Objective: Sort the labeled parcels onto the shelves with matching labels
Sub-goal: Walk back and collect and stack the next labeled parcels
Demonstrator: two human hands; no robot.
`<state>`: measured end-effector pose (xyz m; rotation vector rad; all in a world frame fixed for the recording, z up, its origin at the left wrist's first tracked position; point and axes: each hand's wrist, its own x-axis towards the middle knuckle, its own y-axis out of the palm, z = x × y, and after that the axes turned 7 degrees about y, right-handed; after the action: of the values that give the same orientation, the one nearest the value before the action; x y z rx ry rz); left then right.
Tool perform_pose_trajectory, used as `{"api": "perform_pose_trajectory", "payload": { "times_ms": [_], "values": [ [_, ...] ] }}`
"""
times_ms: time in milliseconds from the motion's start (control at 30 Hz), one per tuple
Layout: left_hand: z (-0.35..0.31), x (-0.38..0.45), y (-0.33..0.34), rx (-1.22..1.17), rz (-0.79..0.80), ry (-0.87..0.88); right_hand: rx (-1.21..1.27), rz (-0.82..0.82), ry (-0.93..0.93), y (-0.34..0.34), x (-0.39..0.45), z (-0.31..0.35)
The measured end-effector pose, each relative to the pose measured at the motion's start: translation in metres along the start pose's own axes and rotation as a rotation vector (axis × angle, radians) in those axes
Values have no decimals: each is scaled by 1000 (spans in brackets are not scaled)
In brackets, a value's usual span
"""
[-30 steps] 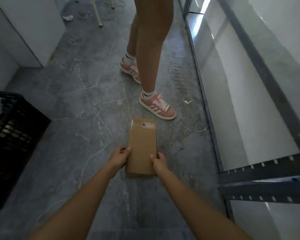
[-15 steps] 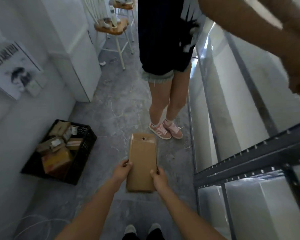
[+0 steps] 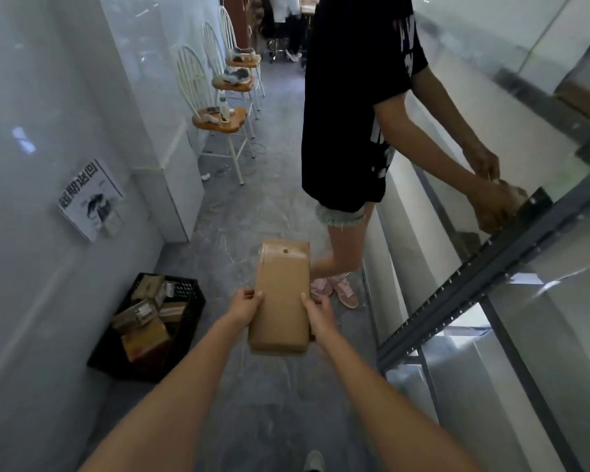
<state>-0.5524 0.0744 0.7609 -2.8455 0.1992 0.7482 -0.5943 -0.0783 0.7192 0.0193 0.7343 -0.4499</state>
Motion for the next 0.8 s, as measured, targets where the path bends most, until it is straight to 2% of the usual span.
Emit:
{"api": "perform_pose_trajectory", "payload": {
  "times_ms": [133, 300, 533, 667, 800],
  "values": [
    [-5, -20, -10, 48, 35, 8, 104, 29, 2, 1, -24, -3],
    [-11, -28, -10, 56, 15, 37, 92, 84, 62, -3, -25, -3],
    [-15, -29, -13, -9, 13, 6, 202, 123, 59, -12, -30, 6],
    [-19, -33, -21, -54, 7, 32, 262, 232, 72, -9, -33, 8],
    [-20, -34, -33, 10, 11, 123, 187, 321, 61, -4, -37, 12]
  ]
}}
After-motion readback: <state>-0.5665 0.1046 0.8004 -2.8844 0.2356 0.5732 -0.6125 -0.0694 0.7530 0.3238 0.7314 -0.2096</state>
